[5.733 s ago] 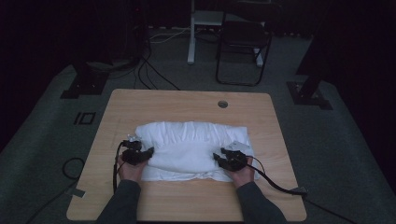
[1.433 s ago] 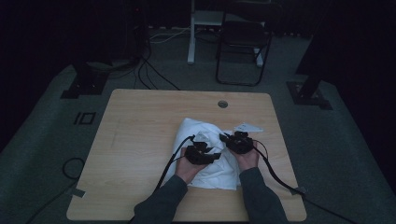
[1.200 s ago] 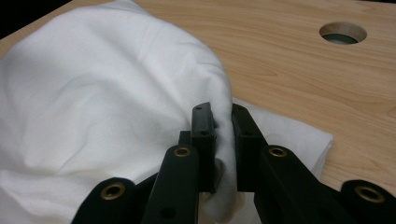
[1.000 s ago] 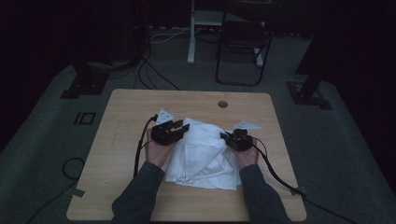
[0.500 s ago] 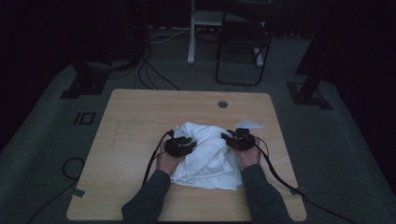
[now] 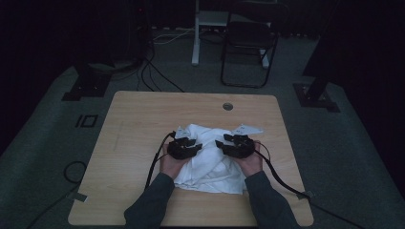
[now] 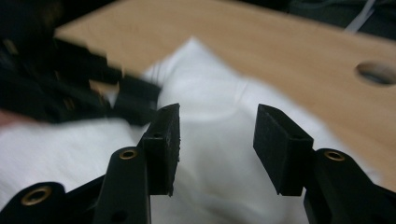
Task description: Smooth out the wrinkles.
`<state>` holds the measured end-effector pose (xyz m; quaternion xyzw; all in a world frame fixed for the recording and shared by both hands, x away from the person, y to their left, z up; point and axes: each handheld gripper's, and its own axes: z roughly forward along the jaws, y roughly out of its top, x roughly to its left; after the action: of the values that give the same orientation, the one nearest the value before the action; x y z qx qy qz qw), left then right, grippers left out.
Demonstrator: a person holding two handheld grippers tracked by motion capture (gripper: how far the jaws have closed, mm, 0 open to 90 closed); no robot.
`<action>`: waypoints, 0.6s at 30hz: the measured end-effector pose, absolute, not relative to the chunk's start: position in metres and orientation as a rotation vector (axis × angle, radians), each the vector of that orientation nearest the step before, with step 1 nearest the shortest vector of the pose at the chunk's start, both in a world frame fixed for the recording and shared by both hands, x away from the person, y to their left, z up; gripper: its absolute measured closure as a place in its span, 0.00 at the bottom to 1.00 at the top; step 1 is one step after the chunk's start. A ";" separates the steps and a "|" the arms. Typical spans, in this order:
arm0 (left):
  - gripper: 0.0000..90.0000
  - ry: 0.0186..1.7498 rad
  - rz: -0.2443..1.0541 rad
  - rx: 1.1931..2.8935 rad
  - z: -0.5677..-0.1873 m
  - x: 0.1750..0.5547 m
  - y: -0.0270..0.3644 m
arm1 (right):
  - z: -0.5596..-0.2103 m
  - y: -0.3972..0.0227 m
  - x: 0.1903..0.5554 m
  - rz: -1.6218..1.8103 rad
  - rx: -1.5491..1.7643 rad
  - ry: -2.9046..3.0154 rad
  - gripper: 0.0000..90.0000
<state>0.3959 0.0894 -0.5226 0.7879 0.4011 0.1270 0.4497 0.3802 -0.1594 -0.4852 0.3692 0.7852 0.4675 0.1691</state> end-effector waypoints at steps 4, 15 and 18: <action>0.63 0.986 0.290 1.931 -0.522 0.396 0.093 | -0.500 -0.159 0.375 1.304 1.034 2.294 0.54; 0.58 0.985 0.201 1.880 -0.518 0.398 0.100 | -0.522 -0.189 0.349 1.221 0.995 2.371 0.53; 0.57 0.984 0.214 1.883 -0.517 0.397 0.101 | -0.524 -0.198 0.344 1.205 1.008 2.362 0.52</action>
<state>0.3967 0.1014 -0.5169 0.7725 0.4036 0.0879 0.4823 0.3438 -0.1982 -0.5243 0.3510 0.8230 0.4200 0.1517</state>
